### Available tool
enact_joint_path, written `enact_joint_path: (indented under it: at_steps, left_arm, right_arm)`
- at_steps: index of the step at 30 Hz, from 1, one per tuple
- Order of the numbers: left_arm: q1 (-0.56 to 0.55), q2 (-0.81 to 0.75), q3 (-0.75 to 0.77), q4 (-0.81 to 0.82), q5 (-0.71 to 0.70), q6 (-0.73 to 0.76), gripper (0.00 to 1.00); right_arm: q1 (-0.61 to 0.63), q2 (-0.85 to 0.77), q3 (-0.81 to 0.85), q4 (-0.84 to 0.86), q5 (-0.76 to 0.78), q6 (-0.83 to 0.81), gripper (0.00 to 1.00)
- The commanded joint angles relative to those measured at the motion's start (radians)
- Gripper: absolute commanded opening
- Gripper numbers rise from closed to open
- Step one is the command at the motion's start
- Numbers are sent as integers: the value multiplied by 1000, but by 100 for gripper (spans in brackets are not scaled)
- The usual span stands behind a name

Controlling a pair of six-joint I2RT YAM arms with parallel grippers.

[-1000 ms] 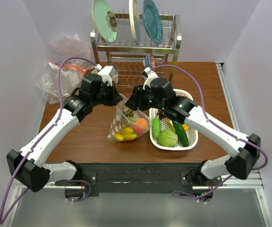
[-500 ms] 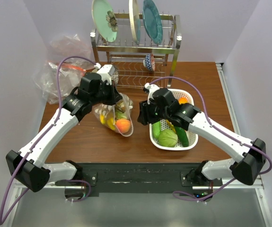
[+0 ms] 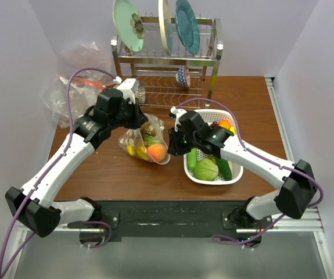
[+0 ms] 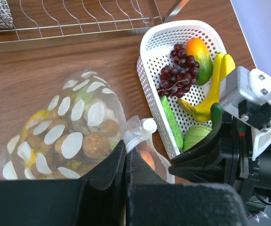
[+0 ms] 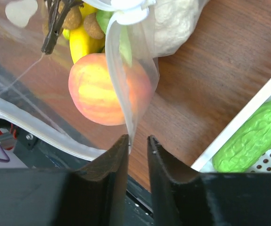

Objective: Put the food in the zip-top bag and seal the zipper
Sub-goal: Adjust the zipper on the food storage bag.

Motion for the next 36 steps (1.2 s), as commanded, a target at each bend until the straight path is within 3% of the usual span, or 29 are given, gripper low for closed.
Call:
enact_joint_path:
  at_steps: [1, 4, 5, 7, 13, 16, 17, 20, 23, 30, 36]
  left_arm:
    - [-4, -42, 45, 53, -3, 14, 0]
    - [-4, -44, 45, 57, 2, 13, 0]
    - [-4, -42, 46, 56, -1, 13, 0]
    - [-4, -44, 51, 51, -7, 14, 0]
    - [-5, -44, 74, 36, -15, 20, 0]
    - [-4, -34, 91, 21, -26, 27, 0]
    - [-4, -36, 94, 19, -29, 28, 0]
    - [-4, -33, 88, 16, -35, 31, 0]
    - [-4, -28, 66, 21, -32, 34, 0]
    - [-5, -22, -40, 97, 80, 25, 0]
    - [-11, -60, -139, 214, 203, -65, 0]
  right_arm:
    - [2, -59, -9, 28, 25, 10, 12]
    - [2, -45, 8, 5, 22, 2, 3]
    - [2, -37, 9, 4, 13, -1, 5]
    - [2, -36, 9, 5, -6, -1, 28]
    - [3, 3, 9, 11, -22, -4, 38]
    - [9, 24, -9, 30, -26, 7, 28]
    - [10, 27, -12, 30, -23, 12, 16]
    - [8, 17, -11, 24, -9, 16, 0]
    - [8, -5, 26, -8, 8, 15, 0]
    - [8, 38, 356, -113, -6, 19, 0]
    - [6, 171, 479, -104, 20, 35, 0]
